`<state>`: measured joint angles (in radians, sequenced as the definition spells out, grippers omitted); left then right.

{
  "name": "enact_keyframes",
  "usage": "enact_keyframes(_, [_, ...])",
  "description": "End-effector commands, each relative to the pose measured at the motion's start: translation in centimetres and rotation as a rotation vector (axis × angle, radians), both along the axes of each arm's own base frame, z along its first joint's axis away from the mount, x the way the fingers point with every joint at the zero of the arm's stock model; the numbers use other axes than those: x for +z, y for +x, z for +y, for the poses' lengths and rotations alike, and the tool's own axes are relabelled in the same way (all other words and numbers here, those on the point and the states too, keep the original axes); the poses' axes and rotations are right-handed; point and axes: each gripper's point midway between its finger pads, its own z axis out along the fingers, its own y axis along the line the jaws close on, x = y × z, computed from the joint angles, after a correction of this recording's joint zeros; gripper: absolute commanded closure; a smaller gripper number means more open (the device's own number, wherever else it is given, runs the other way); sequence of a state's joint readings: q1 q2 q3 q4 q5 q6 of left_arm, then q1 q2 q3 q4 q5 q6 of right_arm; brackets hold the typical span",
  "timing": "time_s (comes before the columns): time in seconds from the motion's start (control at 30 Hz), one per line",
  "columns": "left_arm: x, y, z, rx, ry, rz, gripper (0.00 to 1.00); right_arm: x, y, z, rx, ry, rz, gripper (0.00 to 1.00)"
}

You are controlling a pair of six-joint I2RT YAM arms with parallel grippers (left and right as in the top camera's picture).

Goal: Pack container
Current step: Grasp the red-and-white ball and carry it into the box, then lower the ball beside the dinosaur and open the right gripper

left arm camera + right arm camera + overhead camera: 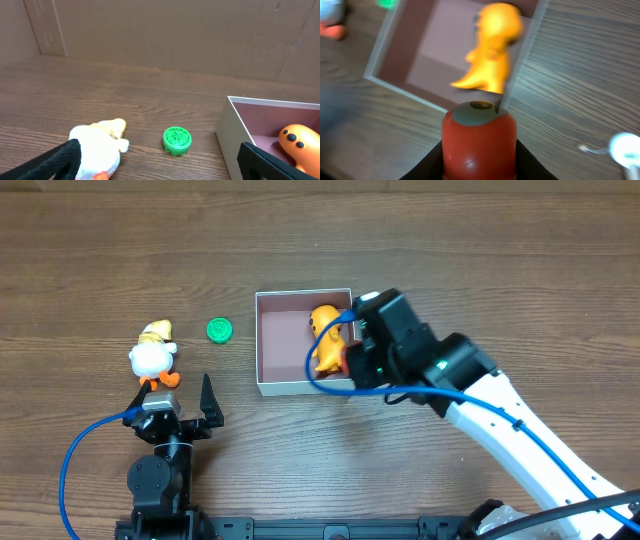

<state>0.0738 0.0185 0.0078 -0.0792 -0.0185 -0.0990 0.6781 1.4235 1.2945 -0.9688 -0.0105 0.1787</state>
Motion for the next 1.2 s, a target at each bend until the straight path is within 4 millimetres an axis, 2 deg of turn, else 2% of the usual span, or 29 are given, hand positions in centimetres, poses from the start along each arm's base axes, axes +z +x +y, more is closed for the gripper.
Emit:
enact_keyframes(0.0, [0.1, 0.0, -0.2, -0.01, -0.01, -0.007, 0.0, 0.2, -0.1, 2.6, 0.049, 0.032, -0.015, 0.8])
enact_keyframes(0.17, [0.1, 0.0, -0.2, -0.01, -0.01, -0.007, 0.0, -3.2, 0.9, 3.4, 0.053, -0.02, 0.039, 0.79])
enact_keyframes(0.3, [0.1, 0.0, -0.2, -0.01, -0.01, -0.008, 0.0, -5.6, 2.4, 3.7, 0.057, -0.08, 0.025, 0.79])
enact_keyframes(0.5, [0.1, 0.0, -0.2, -0.01, -0.01, -0.007, 0.0, -6.0, 3.2, 2.8, 0.027, -0.138, -0.006, 0.79])
enact_keyframes(0.67, [0.1, 0.0, -0.2, -0.01, -0.01, -0.007, 0.0, -6.1, 3.5, 2.8, 0.023, -0.14, -0.014, 0.79])
enact_keyframes(0.77, [0.1, 0.0, -0.2, -0.01, -0.01, -0.007, 0.0, -7.0, 3.3, 2.7, 0.024, -0.155, 0.003, 0.69])
enact_keyframes(0.93, [0.1, 0.0, -0.2, -0.01, -0.01, -0.007, 0.0, -8.9, 2.7, 2.2, 0.028, -0.199, 0.054, 0.64])
enact_keyframes(1.17, [0.1, 0.0, -0.2, -0.01, -0.01, -0.007, 0.0, -9.0, 2.6, 2.1, 0.029, -0.205, 0.061, 0.48])
